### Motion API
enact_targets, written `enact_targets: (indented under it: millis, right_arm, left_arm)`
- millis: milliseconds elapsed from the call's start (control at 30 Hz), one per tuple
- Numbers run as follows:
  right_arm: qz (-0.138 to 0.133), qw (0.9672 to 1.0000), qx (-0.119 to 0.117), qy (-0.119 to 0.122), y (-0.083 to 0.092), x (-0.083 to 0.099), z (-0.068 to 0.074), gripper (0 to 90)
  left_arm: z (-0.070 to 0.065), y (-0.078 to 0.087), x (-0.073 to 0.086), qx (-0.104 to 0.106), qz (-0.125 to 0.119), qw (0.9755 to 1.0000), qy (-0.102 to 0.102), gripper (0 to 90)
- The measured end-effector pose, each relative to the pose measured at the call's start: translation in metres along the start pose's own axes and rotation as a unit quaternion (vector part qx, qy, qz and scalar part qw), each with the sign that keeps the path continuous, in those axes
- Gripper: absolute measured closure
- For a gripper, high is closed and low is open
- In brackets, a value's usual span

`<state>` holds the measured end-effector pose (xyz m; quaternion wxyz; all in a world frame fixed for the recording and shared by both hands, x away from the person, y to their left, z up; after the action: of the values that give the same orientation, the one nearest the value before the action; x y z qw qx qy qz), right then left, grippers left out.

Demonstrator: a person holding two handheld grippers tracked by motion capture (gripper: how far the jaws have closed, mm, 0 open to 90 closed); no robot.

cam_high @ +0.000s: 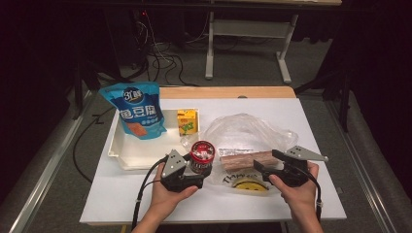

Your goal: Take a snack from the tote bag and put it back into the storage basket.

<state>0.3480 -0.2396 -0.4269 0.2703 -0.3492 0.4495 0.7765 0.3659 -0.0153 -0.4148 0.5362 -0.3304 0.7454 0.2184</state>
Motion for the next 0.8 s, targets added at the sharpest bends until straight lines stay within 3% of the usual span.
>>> enact_targets:
  millis: [433,633,800]
  right_arm:
    - [-0.009,0.9994,0.03,-0.016,0.01,0.018,-0.031,17.9]
    - [-0.011,0.9991,0.038,-0.013,0.011,0.022,-0.035,17.9]
    - [-0.011,0.999,0.038,-0.018,0.012,0.024,-0.038,18.2]
  left_arm:
    - [0.033,0.027,-0.017,-0.031,-0.022,0.9993,0.0,24.1]
    - [0.055,0.035,-0.024,-0.051,-0.04,0.9978,0.013,24.1]
    - [0.078,0.037,-0.018,-0.07,-0.043,0.9963,0.025,24.1]
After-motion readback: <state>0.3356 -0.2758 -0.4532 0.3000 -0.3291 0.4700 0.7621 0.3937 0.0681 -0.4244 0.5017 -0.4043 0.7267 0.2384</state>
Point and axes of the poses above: each handheld gripper's, and its own axes: y roughly backward along the jaws, x roughly out of its underside, z roughly to its left, the point moved 7 cm from there along -y, roughly forward along the jaws, and after that the axes turned 14 degrees about -y, right-handed, at the moved point
